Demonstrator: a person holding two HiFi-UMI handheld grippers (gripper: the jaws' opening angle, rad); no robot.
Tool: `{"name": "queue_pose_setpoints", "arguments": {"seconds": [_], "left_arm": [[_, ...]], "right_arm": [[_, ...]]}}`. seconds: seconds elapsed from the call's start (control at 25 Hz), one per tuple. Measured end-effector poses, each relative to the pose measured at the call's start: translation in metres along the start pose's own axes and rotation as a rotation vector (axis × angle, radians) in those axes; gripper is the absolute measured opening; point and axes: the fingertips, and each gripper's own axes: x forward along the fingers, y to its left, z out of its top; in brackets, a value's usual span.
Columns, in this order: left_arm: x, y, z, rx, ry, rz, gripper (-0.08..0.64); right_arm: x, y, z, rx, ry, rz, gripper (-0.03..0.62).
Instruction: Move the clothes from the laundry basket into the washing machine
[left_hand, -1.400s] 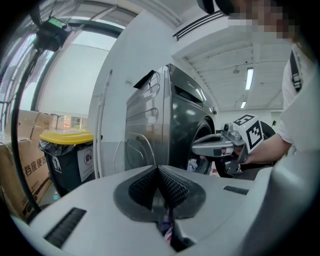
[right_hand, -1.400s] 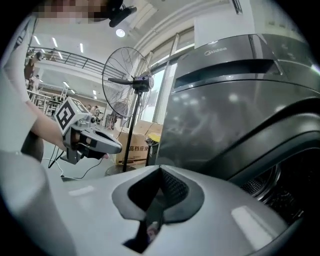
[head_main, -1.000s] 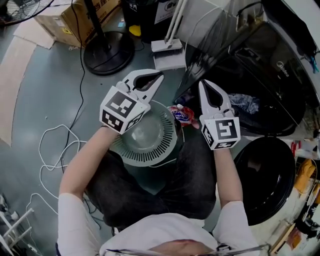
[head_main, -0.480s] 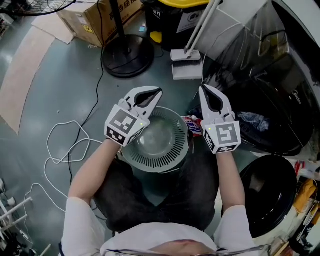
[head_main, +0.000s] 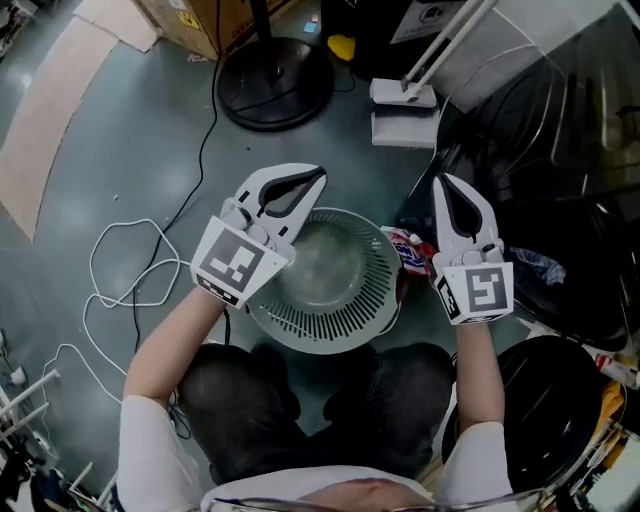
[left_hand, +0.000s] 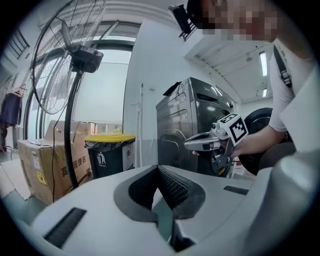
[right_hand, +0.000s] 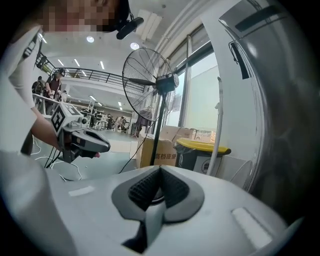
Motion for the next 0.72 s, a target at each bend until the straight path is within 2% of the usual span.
{"name": "queue_pose_setpoints", "arguments": {"seconds": [0.12, 0.32, 0.52, 0.72], "left_arm": [[-0.004, 0.002, -0.012, -0.001, 0.007, 0.006, 0.005], [-0.009, 0.004, -0.025, 0.044, 0.042, 0.020, 0.005], [-0.021, -0.001, -0.021, -0.001, 0.050, 0.035, 0.006], [-0.041, -0.004, 0.005, -0.040, 0.073, 0.045, 0.006]], "right_arm": [[0.010, 0.006, -0.015, -0.006, 0.014, 0.016, 0.011], [0.018, 0.018, -0.022, 0.002, 0.014, 0.048, 0.011], [0.019, 0.029, -0.011, 0.029, 0.028, 0.055, 0.011], [0.009, 0.030, 0.012, 0.069, 0.057, 0.039, 0.011]]}}
